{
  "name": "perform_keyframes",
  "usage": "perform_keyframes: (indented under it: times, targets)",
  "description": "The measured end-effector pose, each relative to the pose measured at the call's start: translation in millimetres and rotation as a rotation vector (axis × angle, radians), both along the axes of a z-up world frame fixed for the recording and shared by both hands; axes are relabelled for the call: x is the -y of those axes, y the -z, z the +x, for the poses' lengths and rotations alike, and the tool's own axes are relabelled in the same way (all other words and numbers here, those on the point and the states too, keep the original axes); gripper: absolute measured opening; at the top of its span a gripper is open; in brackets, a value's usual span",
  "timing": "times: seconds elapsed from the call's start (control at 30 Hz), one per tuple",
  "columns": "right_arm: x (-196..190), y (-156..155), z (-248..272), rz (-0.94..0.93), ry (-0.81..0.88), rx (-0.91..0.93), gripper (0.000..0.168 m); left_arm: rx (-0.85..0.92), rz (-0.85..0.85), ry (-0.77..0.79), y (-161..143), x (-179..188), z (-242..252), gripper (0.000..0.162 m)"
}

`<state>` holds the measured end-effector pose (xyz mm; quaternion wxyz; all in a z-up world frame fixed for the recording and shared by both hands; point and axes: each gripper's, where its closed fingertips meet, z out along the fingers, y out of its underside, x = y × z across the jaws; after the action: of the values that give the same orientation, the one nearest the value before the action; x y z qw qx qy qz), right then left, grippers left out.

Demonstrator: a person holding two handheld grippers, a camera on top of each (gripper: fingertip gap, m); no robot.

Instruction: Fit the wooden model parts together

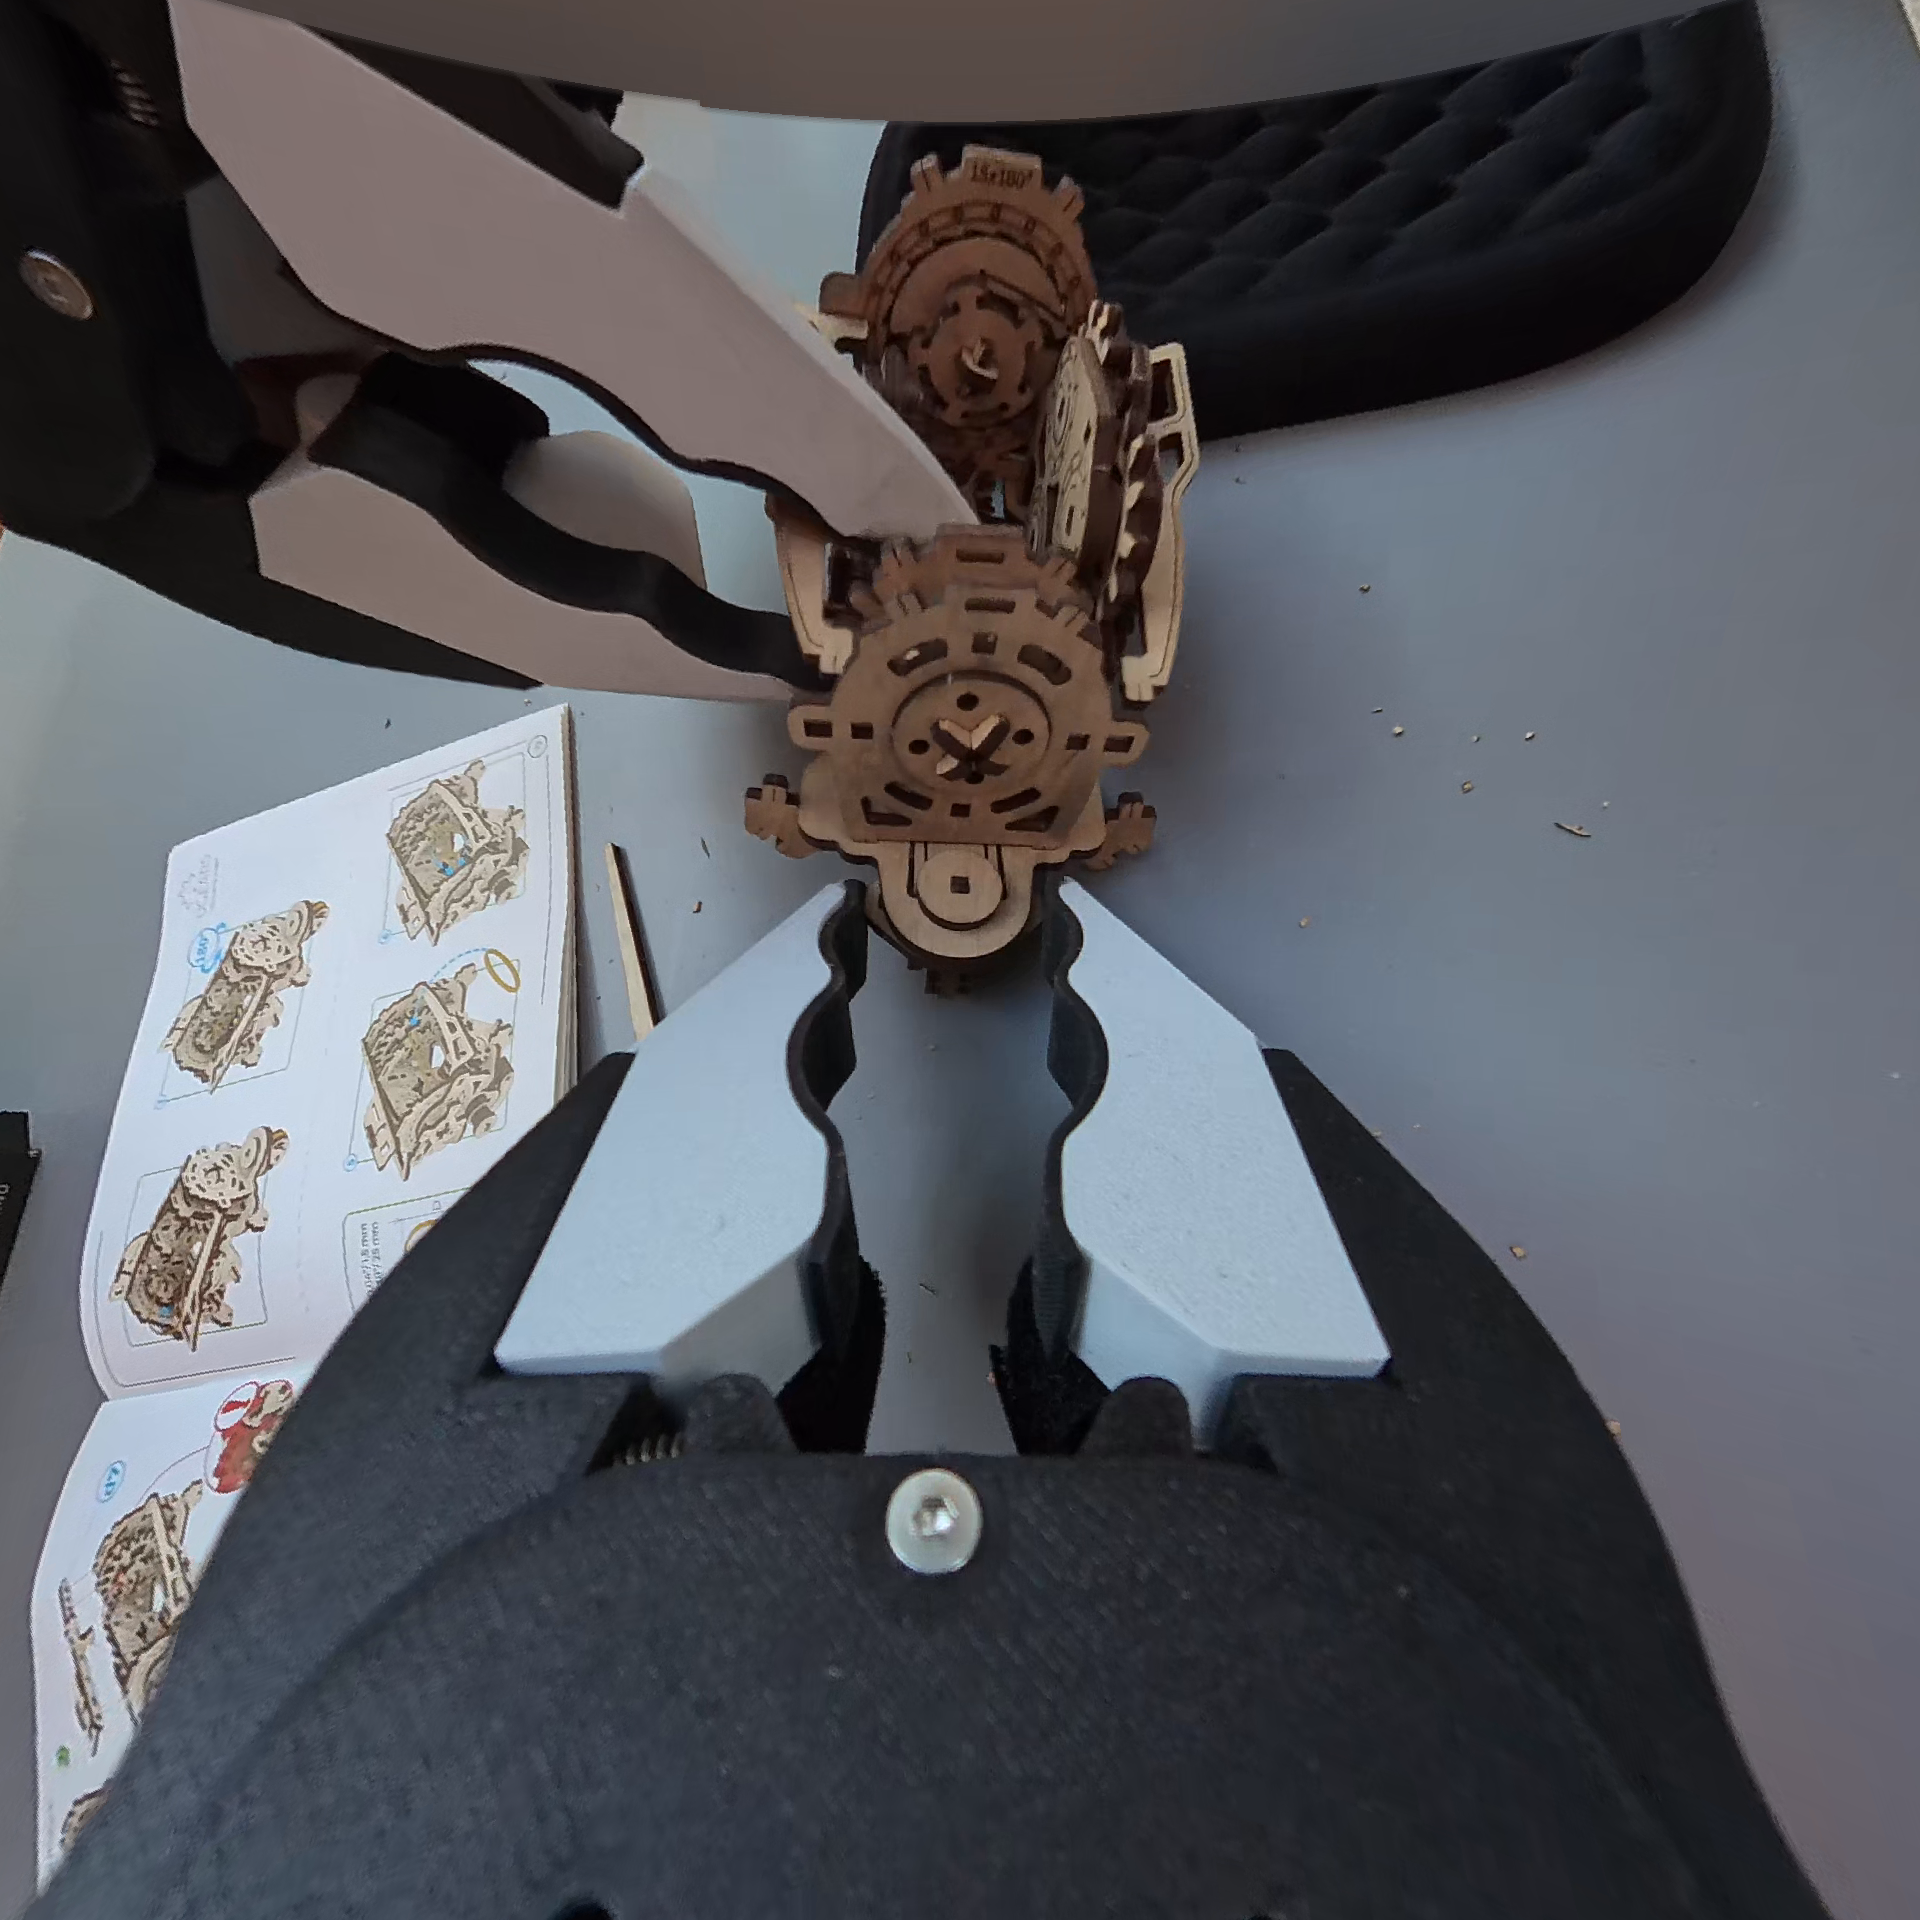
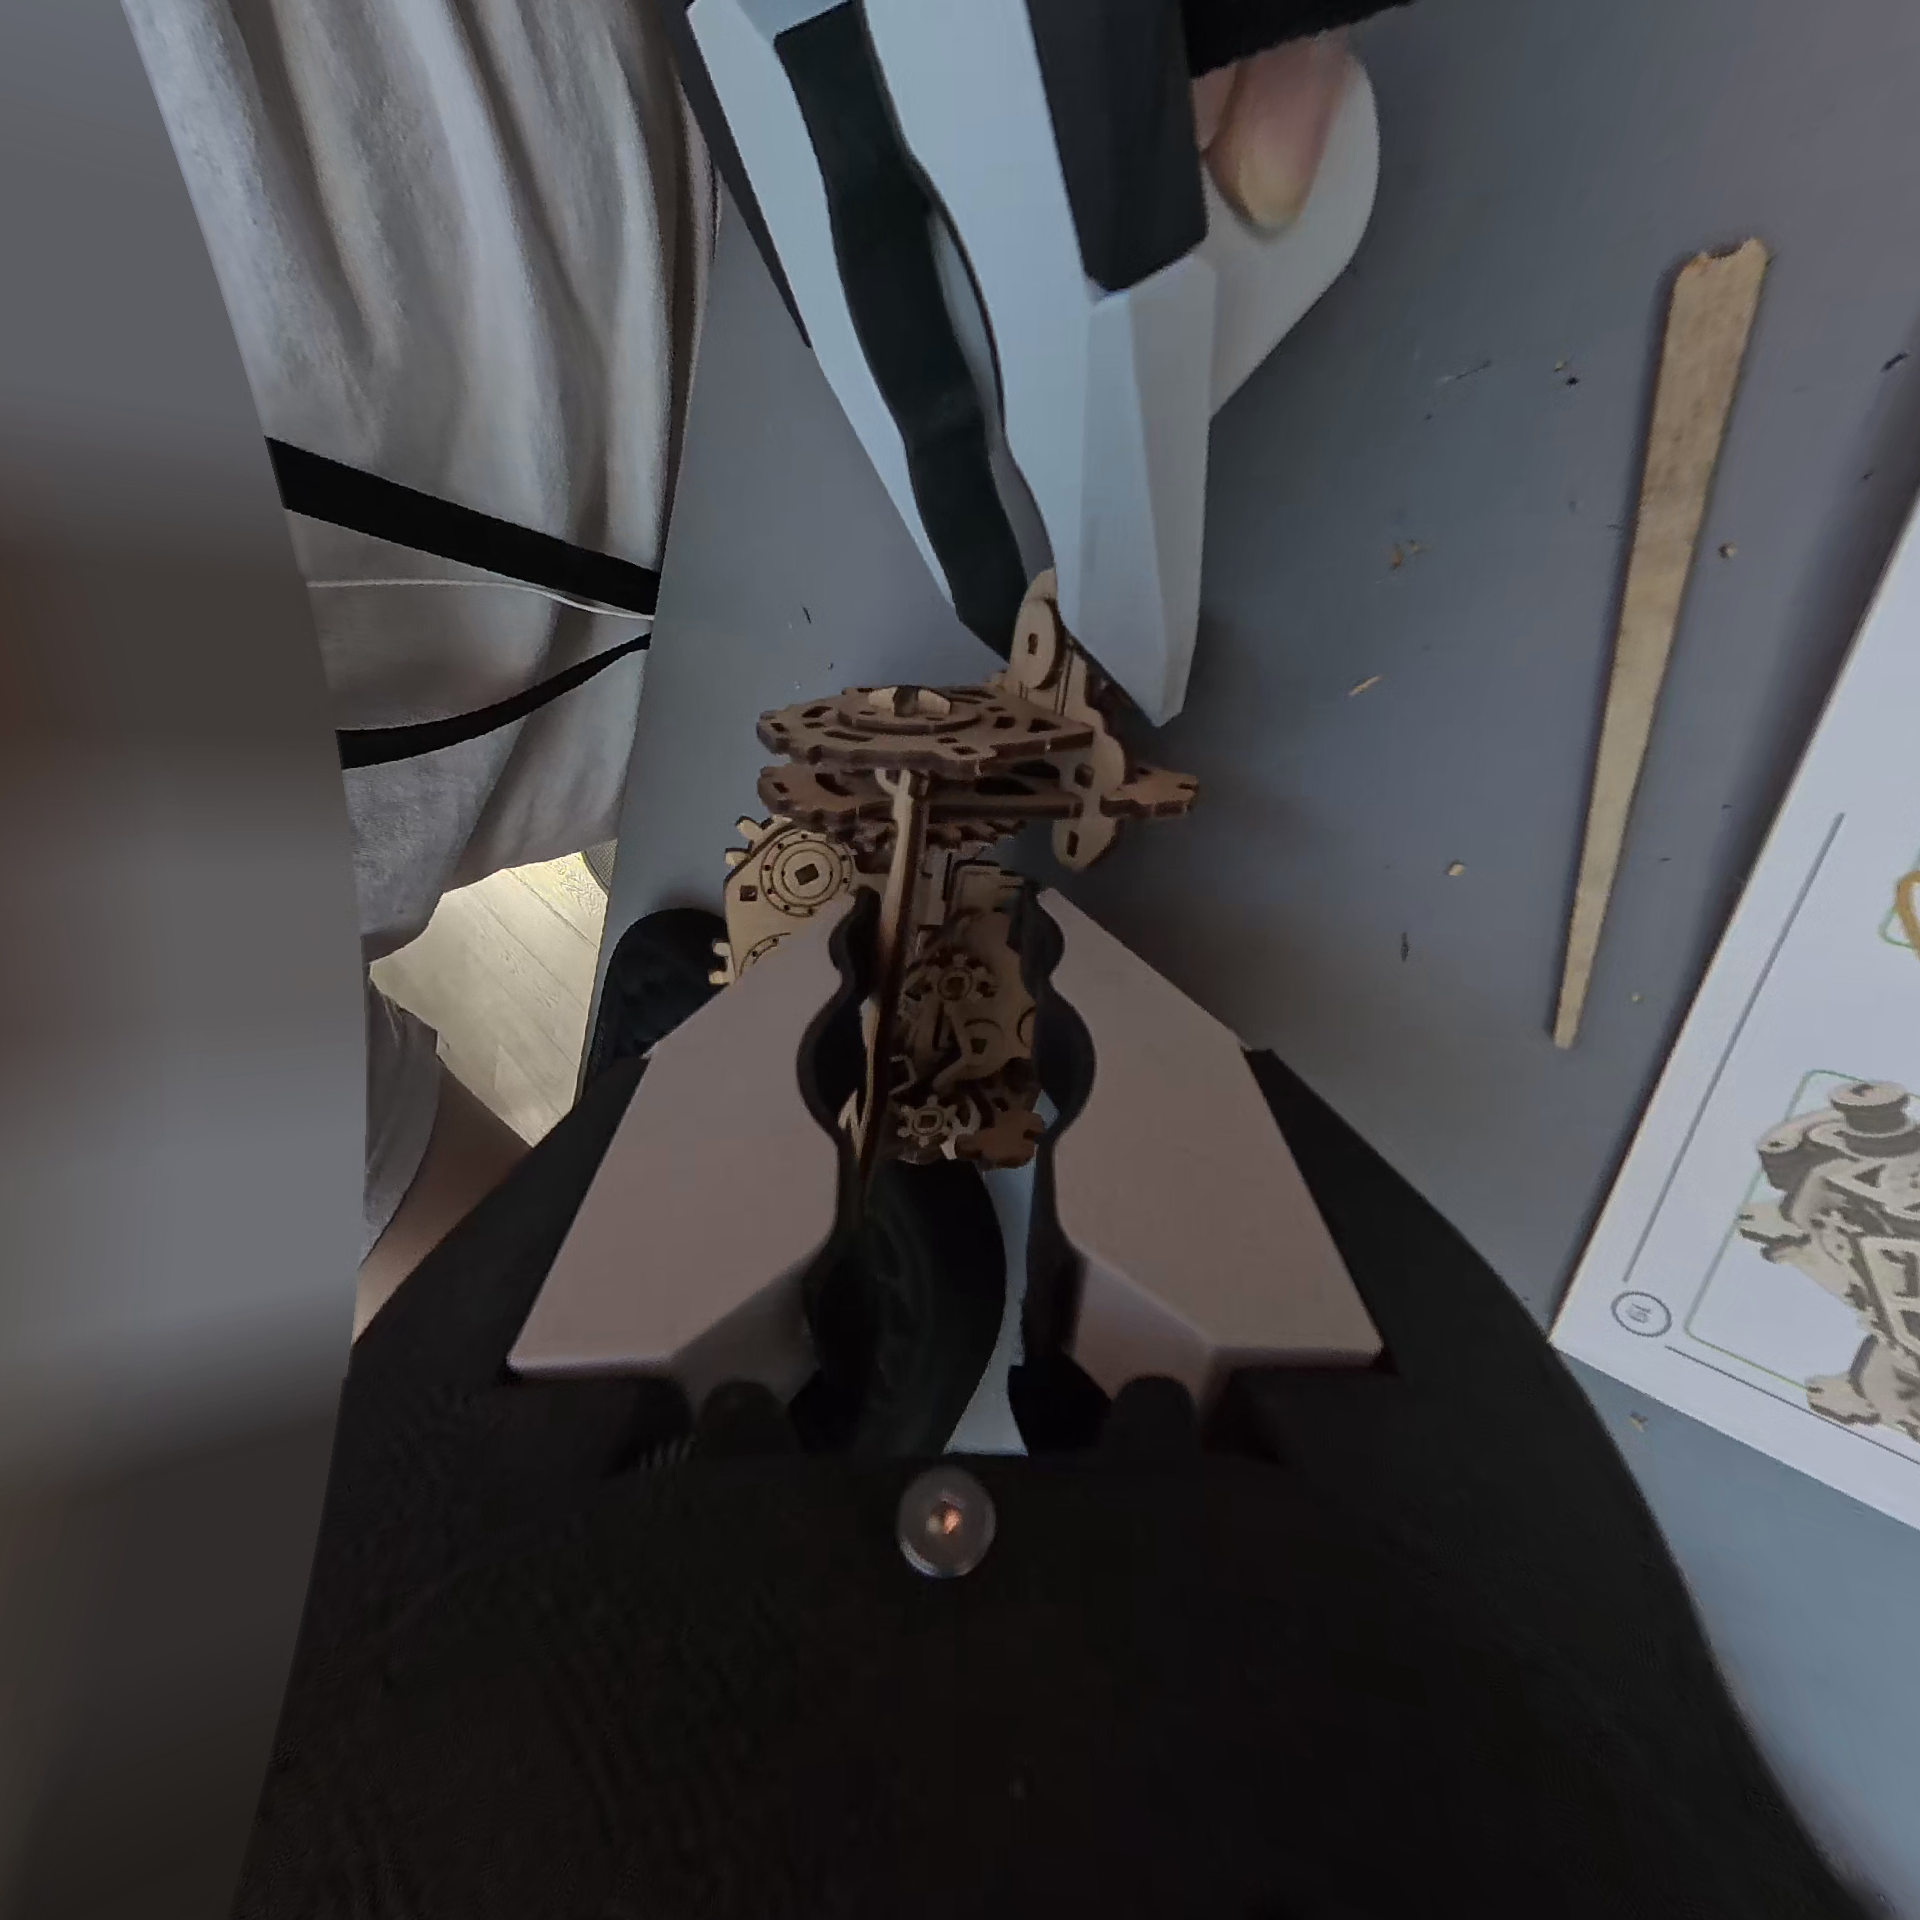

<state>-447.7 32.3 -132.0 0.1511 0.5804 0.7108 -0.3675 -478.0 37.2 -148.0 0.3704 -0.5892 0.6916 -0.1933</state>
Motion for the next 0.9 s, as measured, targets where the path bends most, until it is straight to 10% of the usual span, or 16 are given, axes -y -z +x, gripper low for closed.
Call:
perform_keyframes:
  times: [0.9]
  targets:
    - [-18, -17, 2, 0.229, 0.089, -0.229, 0.057, 0.108, -0.248, -0.124, -44, 19, 18, 0.064]
